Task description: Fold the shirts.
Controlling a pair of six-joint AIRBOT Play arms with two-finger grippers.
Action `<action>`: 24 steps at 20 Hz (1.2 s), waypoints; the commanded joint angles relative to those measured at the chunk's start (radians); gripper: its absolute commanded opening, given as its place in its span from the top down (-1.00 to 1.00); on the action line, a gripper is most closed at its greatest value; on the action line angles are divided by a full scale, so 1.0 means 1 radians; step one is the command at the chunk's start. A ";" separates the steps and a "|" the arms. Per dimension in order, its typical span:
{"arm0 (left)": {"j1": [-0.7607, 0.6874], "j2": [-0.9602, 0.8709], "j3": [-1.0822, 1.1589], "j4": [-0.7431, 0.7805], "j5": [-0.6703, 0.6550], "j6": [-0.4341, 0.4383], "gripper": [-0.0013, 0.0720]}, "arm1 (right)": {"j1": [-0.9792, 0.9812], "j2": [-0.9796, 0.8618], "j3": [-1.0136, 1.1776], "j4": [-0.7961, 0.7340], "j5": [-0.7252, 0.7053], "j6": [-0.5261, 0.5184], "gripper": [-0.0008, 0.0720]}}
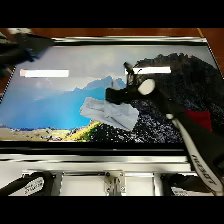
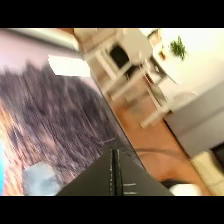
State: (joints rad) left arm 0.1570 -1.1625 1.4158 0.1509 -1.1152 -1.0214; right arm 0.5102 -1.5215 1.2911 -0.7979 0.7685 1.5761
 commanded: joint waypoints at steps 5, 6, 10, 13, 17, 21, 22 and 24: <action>0.154 0.270 0.000 0.154 -0.207 -0.057 0.87 | 0.158 -0.270 0.000 0.508 -0.362 -0.138 0.55; 0.154 0.275 -0.003 0.172 -0.207 -0.063 0.87 | 0.158 -0.270 0.000 0.551 -0.364 -0.166 -0.20; 0.154 0.272 -0.061 0.174 -0.206 -0.065 0.87 | 0.125 -0.233 0.025 0.648 -0.317 -0.330 -0.66; 0.154 0.271 -0.098 0.174 -0.204 -0.065 0.87 | 0.007 -0.138 0.025 0.453 -0.116 -0.351 -0.66; 0.154 0.271 -0.117 0.175 -0.203 -0.064 0.87 | -0.232 0.002 0.025 -0.155 0.292 -0.027 -0.66; 0.154 0.271 -0.117 0.175 -0.203 -0.064 0.87 | -0.356 0.031 -0.033 -0.595 0.663 0.157 -0.90; 0.154 0.271 -0.117 0.175 -0.203 -0.064 0.87 | -0.366 0.029 -0.082 -0.536 0.627 0.157 -0.90; 0.154 0.271 -0.117 0.175 -0.203 -0.065 0.87 | -0.358 0.017 -0.185 -0.378 0.472 0.146 -0.90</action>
State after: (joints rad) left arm 0.3107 -0.8921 1.3006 0.3256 -1.3182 -1.0863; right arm 0.1844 -1.5082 1.2072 -1.1809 1.2564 1.6726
